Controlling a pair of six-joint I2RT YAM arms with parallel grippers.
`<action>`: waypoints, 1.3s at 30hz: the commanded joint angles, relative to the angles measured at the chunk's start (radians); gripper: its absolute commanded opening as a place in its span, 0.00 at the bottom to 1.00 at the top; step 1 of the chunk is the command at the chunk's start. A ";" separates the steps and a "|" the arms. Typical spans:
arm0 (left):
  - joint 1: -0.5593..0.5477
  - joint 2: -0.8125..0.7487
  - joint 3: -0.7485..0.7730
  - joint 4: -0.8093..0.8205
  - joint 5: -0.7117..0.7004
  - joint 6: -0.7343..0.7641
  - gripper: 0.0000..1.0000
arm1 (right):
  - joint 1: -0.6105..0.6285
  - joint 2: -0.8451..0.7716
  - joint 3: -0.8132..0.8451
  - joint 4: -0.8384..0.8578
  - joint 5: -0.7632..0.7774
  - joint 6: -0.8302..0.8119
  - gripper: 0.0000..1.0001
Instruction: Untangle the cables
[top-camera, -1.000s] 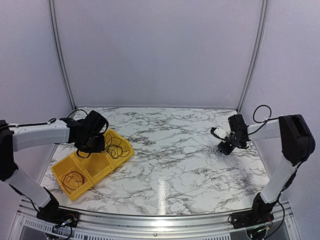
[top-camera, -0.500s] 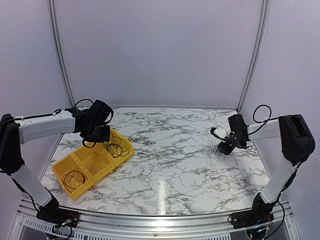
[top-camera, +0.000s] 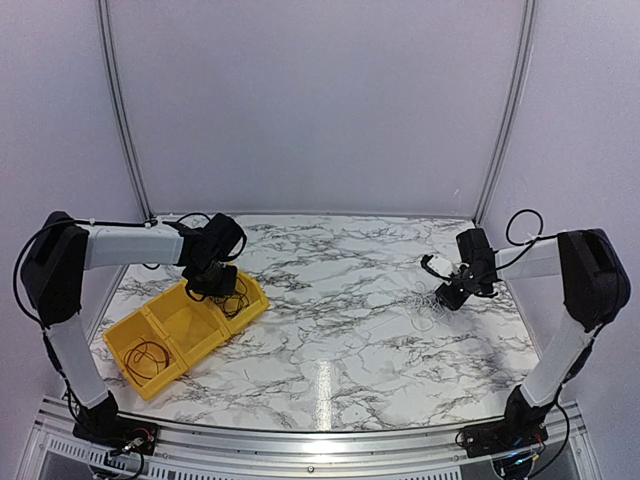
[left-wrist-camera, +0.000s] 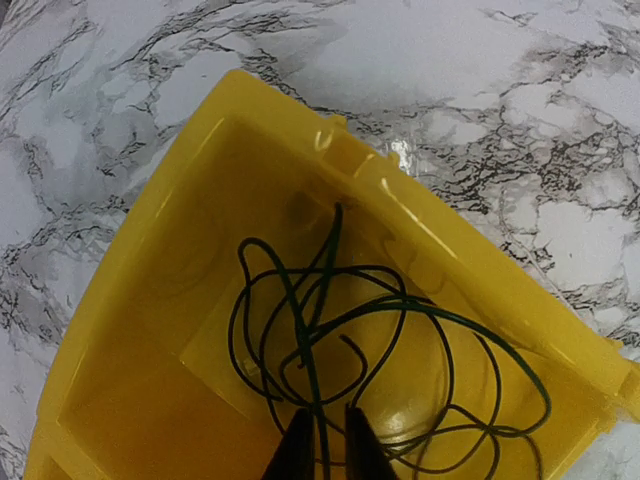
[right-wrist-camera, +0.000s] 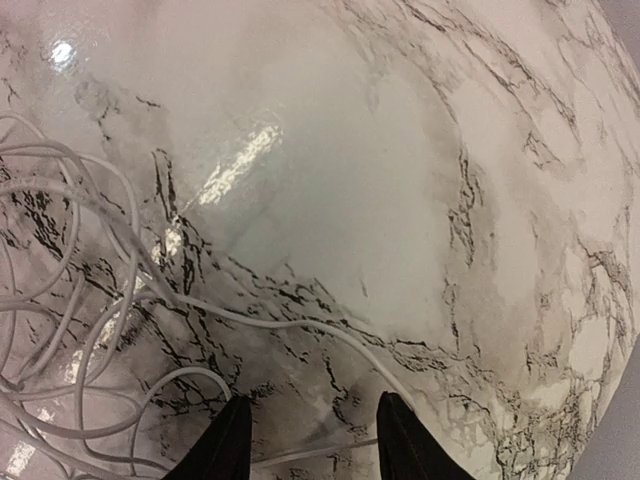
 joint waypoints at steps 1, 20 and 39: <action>0.001 -0.075 0.027 -0.003 0.030 0.032 0.22 | -0.003 -0.016 -0.023 -0.107 -0.025 -0.008 0.44; -0.193 -0.681 -0.434 0.689 -0.167 0.243 0.99 | 0.036 -0.278 0.011 -0.172 -0.285 -0.038 0.42; -0.300 -0.584 -0.582 0.851 0.235 0.050 0.59 | 0.133 -0.103 0.053 -0.081 -0.091 0.016 0.34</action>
